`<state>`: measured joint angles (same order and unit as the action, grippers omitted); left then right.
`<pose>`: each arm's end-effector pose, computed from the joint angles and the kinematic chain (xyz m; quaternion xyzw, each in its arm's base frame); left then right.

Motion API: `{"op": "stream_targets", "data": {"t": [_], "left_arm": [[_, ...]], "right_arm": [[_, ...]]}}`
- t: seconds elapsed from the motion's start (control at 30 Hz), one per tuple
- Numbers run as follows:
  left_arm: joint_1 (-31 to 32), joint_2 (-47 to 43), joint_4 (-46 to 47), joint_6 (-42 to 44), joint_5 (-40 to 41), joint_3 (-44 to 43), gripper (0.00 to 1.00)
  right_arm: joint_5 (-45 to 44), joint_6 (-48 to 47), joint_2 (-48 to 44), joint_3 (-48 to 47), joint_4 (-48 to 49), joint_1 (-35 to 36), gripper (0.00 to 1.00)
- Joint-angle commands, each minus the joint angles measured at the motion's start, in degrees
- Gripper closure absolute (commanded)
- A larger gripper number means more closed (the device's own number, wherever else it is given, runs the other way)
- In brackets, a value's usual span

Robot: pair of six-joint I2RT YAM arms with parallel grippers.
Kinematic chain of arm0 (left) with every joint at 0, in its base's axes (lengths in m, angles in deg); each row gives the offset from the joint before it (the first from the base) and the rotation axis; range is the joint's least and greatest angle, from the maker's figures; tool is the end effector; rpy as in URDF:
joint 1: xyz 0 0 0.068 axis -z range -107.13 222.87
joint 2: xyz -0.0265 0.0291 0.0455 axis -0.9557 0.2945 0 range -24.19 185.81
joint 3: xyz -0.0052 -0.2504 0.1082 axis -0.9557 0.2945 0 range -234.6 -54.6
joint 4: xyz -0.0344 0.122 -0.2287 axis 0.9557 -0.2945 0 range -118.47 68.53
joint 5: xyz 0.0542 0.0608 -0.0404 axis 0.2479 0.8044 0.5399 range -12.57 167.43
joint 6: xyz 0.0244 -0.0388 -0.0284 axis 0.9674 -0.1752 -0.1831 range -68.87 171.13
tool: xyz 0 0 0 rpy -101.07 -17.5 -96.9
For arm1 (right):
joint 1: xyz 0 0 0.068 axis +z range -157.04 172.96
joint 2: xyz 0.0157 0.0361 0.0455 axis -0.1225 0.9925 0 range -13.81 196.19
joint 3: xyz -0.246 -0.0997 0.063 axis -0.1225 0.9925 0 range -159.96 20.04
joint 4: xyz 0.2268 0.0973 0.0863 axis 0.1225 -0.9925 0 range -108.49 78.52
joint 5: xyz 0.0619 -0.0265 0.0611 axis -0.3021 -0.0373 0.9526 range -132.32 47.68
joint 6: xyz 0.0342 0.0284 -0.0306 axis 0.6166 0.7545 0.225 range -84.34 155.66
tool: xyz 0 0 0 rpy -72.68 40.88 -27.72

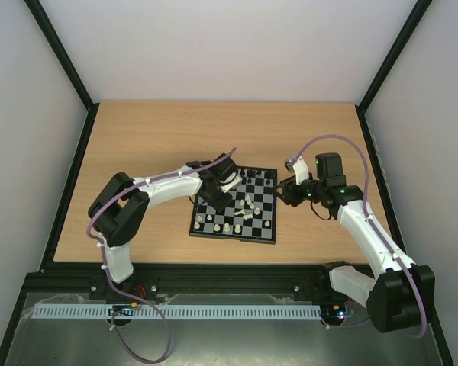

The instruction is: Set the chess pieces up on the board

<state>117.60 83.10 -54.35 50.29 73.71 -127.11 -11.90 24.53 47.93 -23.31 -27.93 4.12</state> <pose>0.2653 -0.2659 0.1738 0.3723 0.9071 -0.1043 0.1662 0.2245 0.0627 0.2659 -0.2845 0.8157 0.2326 0.4468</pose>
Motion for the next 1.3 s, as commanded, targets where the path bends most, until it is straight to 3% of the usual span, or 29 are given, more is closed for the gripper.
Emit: {"op": "stream_targets", "data": {"t": [0.0, 0.13, 0.43, 1.27], "left_arm": [[0.3, -5.3, -3.2, -4.3, 4.5, 0.8, 0.90], [0.3, -13.1, -6.5, -8.7, 6.8, 3.4, 0.90], [3.5, -28.4, -8.6, -12.8, 3.7, 14.6, 0.89], [6.6, -19.5, -0.9, -13.6, 0.6, 18.7, 0.87]], "right_arm": [[1.3, -0.4, -1.6, -0.9, -2.3, -0.1, 0.55], [2.5, -0.5, -1.5, -1.0, -2.4, -0.1, 0.55], [2.3, -0.6, -1.0, -0.9, -2.2, -0.1, 0.55], [2.5, -2.0, 2.1, -0.8, -2.4, -0.1, 0.55]]}}
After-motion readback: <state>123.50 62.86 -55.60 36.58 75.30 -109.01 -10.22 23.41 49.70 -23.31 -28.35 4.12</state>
